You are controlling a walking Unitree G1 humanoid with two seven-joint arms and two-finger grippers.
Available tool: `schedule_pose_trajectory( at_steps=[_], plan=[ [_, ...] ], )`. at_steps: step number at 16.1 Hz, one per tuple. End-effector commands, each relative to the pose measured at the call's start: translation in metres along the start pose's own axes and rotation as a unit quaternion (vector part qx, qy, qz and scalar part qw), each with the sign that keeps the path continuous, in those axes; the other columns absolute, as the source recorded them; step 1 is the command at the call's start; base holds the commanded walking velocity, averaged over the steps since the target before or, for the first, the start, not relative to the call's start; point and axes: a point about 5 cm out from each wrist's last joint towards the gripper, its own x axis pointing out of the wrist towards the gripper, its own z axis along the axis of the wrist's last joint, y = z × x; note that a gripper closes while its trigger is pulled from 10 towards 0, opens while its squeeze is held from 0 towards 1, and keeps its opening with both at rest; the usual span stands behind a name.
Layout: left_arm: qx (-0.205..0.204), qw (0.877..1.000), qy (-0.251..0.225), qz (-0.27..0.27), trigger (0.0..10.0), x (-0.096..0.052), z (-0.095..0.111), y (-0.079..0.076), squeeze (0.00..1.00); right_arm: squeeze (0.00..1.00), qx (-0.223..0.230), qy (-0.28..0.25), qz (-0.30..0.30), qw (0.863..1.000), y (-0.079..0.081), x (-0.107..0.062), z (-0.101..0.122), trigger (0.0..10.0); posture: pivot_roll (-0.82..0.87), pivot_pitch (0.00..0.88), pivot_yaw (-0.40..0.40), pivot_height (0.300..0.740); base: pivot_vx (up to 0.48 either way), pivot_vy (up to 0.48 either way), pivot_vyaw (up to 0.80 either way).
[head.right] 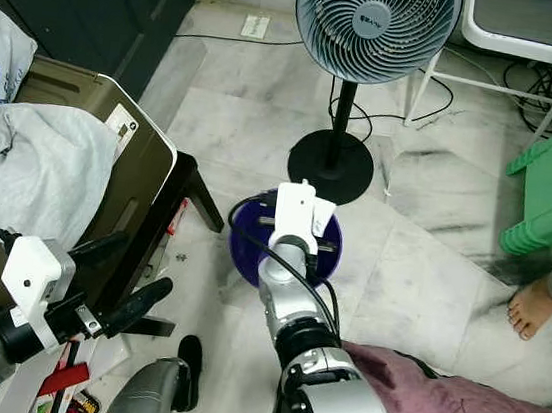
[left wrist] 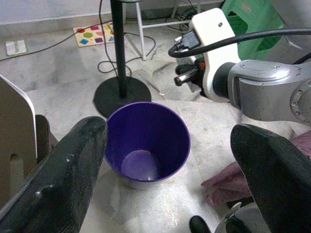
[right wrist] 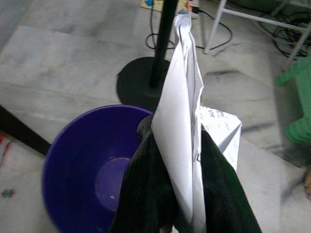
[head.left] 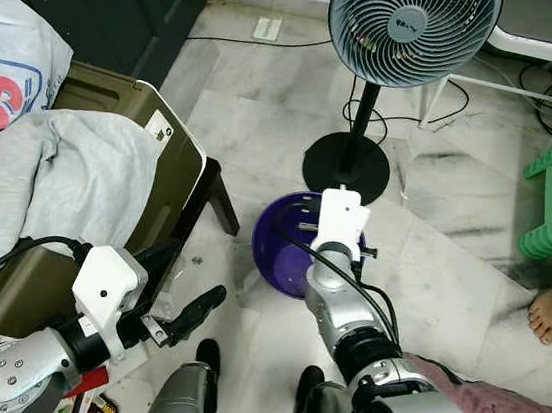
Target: Clean up the room
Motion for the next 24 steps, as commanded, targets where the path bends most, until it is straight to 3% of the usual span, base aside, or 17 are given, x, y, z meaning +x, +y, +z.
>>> schedule_pose_trajectory(
  at_steps=[1,9,16,24],
  plan=[
    [0.002,1.0,0.009,0.003,10.0,-0.003,-0.001,-0.002,0.0,1.0,0.005,0.018,-0.003,1.0,0.001,-0.003,-0.009,10.0,0.18,0.413,0.073,0.74,0.0,0.0,0.0],
    [0.003,1.0,0.008,0.012,10.0,-0.002,-0.002,-0.001,0.0,1.0,0.019,0.004,0.0,1.0,0.005,-0.005,-0.005,10.0,0.18,0.417,0.083,0.74,0.0,0.0,0.0],
    [0.002,1.0,0.009,0.017,10.0,-0.001,-0.003,-0.001,0.0,1.0,0.025,-0.012,-0.028,0.999,-0.01,0.003,0.0,10.0,0.18,0.424,0.092,0.74,0.0,0.0,0.0],
    [0.003,1.0,0.0,0.016,10.0,0.008,-0.003,0.0,0.0,1.0,0.034,-0.022,-0.012,0.999,-0.007,0.004,0.005,10.0,0.16,0.396,0.08,0.74,0.0,0.0,0.0]
  ],
)
